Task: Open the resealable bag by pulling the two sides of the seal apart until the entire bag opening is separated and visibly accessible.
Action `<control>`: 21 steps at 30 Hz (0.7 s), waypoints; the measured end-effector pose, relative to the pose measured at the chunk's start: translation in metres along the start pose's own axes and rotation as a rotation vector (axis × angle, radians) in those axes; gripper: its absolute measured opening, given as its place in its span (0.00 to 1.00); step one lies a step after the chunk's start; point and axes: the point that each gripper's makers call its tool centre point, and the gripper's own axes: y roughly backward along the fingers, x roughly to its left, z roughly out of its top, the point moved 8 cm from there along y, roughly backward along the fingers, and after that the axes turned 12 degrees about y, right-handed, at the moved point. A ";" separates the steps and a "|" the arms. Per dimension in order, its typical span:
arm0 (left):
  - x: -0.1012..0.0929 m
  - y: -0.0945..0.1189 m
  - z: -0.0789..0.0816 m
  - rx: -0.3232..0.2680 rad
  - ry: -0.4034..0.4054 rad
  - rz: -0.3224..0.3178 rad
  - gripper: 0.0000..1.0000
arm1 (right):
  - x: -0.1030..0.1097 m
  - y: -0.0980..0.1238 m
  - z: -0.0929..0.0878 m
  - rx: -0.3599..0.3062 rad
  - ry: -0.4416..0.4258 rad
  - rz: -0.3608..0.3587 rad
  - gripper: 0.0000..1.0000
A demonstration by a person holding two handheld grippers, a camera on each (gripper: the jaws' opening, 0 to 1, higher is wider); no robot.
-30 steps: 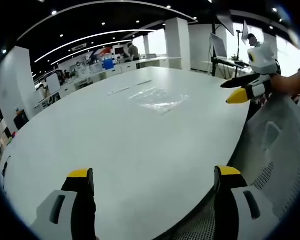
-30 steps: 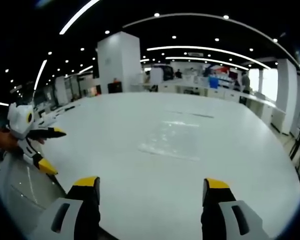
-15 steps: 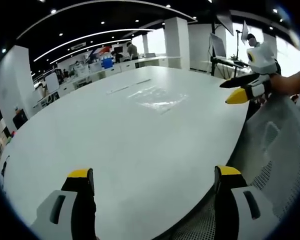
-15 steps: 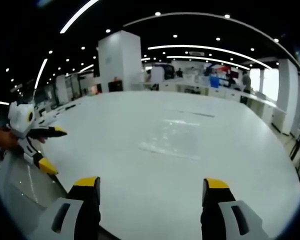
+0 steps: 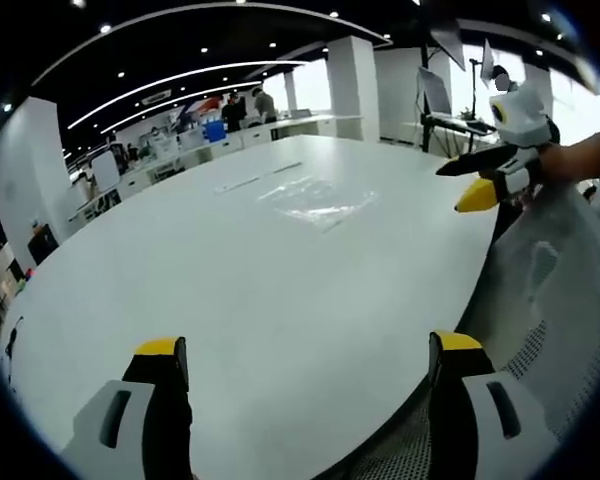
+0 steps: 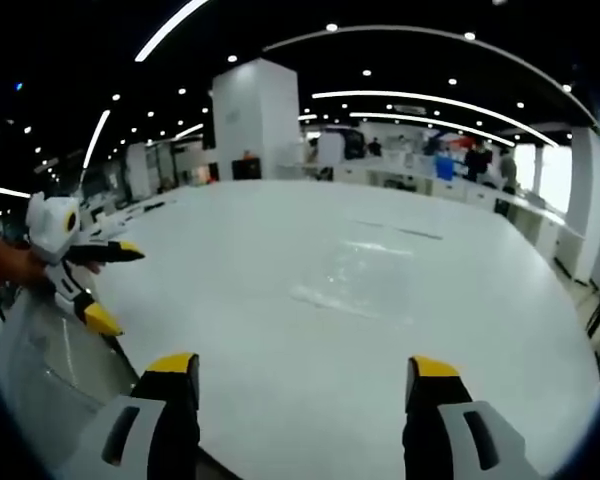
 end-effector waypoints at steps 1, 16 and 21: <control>-0.001 -0.001 -0.001 0.010 -0.002 -0.003 1.00 | 0.000 0.000 -0.001 0.007 0.004 0.002 0.84; 0.000 -0.002 -0.003 0.028 -0.008 -0.002 0.98 | -0.001 0.001 0.000 0.007 0.000 0.003 0.82; 0.000 -0.003 -0.005 0.043 -0.011 -0.005 0.99 | -0.001 0.000 0.000 0.013 0.001 0.001 0.81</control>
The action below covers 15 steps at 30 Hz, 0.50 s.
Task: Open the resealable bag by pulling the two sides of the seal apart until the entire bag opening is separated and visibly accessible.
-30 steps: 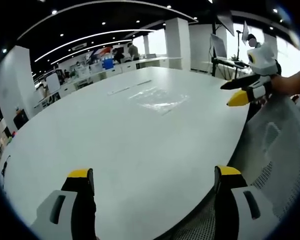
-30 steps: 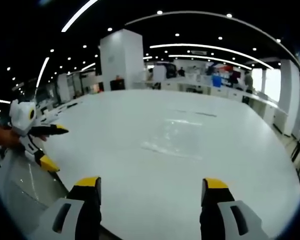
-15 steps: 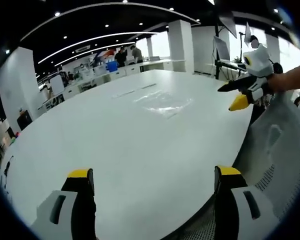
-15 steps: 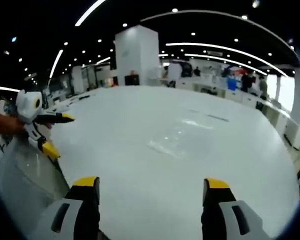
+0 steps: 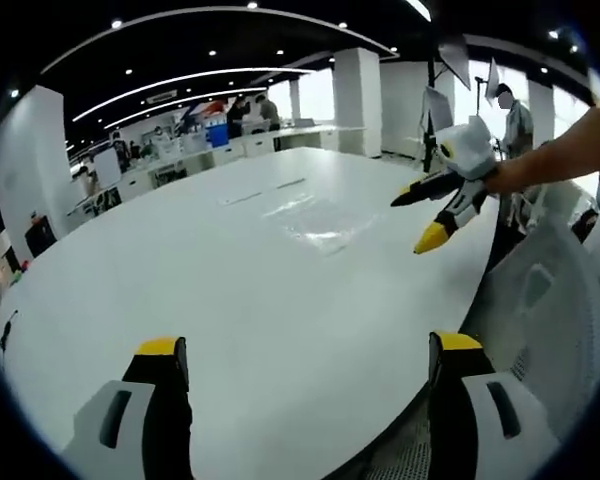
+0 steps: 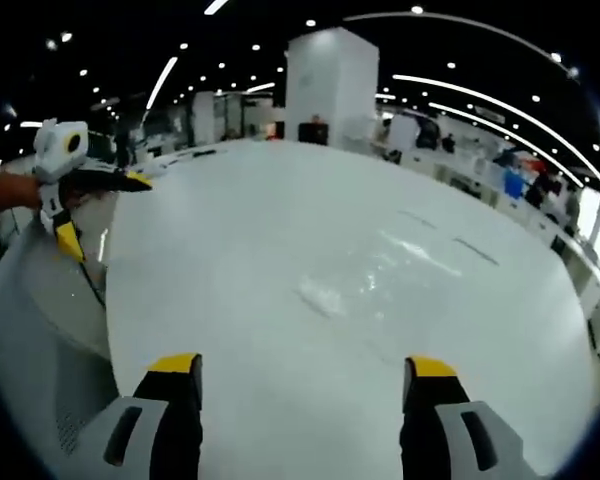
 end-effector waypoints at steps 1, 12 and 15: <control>0.001 0.000 0.000 -0.001 0.005 0.005 0.99 | 0.001 -0.001 -0.001 0.014 0.001 0.010 0.81; 0.007 0.008 0.016 -0.051 -0.012 0.038 0.99 | -0.027 -0.038 0.009 0.039 0.267 0.239 0.67; 0.002 0.013 0.029 -0.044 0.039 -0.027 0.99 | -0.041 -0.069 0.012 0.087 0.302 0.296 0.67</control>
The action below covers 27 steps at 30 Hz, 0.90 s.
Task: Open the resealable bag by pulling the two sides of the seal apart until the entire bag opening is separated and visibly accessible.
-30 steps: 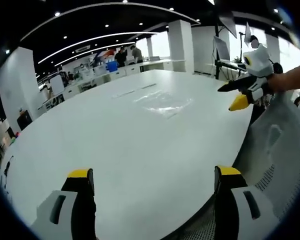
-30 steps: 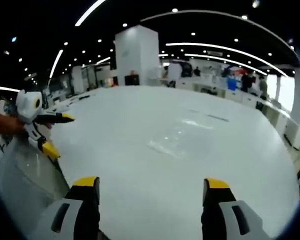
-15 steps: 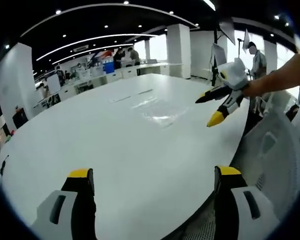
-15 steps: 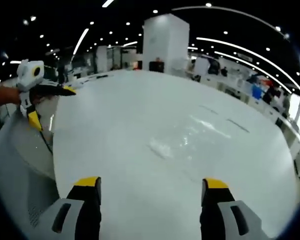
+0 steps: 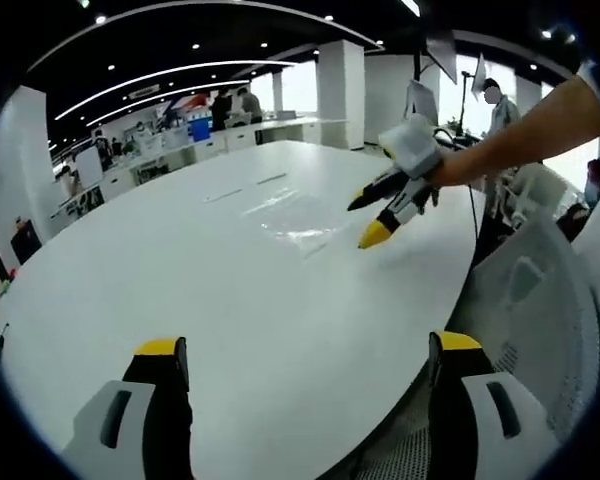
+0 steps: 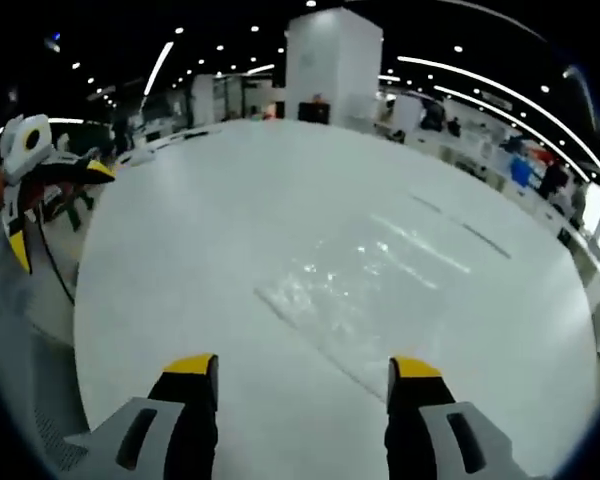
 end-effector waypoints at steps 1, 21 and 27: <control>0.001 0.001 0.004 -0.006 0.000 0.000 0.99 | -0.005 -0.005 0.003 0.002 -0.005 0.007 0.66; -0.009 -0.013 0.006 0.105 -0.063 -0.081 0.95 | -0.038 -0.057 -0.005 0.127 -0.062 0.133 0.38; -0.012 -0.015 0.008 0.111 -0.079 -0.090 0.94 | -0.042 -0.060 -0.008 0.185 -0.033 0.150 0.24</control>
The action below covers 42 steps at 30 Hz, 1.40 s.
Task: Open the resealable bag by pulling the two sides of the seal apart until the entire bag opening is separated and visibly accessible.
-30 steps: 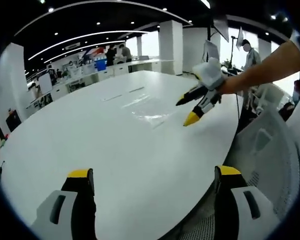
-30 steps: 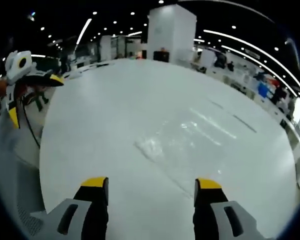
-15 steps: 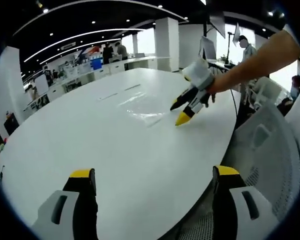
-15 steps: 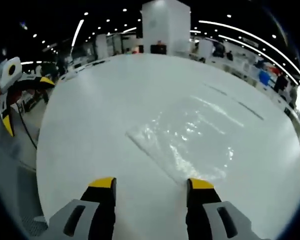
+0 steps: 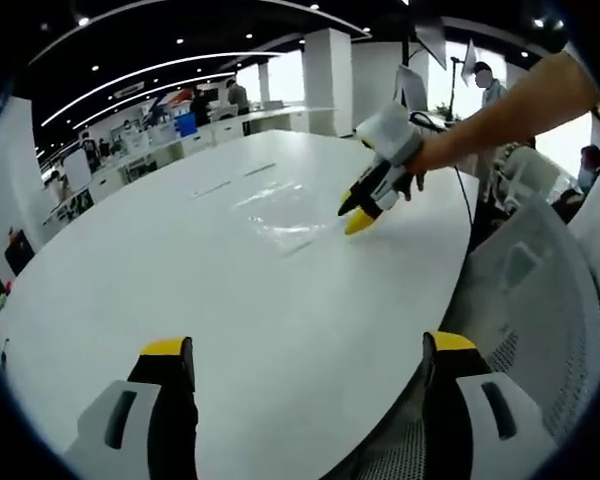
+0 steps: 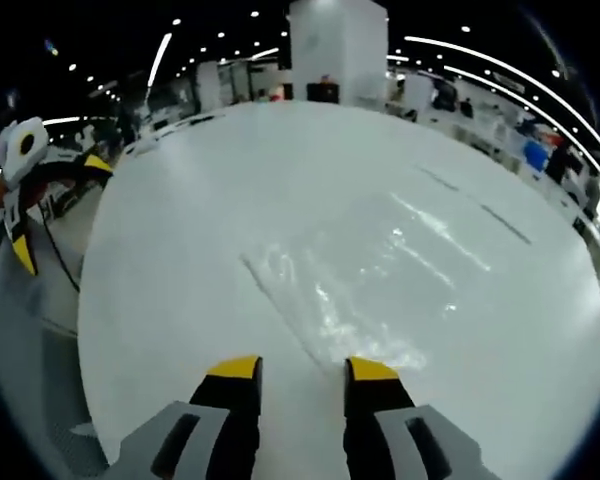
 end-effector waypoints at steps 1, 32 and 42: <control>0.000 0.000 0.001 0.001 -0.005 0.000 0.93 | 0.000 -0.001 -0.001 0.010 0.005 0.002 0.22; 0.005 0.001 -0.003 0.007 0.010 0.003 0.91 | -0.023 -0.003 0.005 0.146 0.186 0.030 0.15; 0.001 -0.002 0.001 0.008 -0.009 -0.001 0.91 | -0.018 -0.005 0.010 0.153 0.305 0.108 0.01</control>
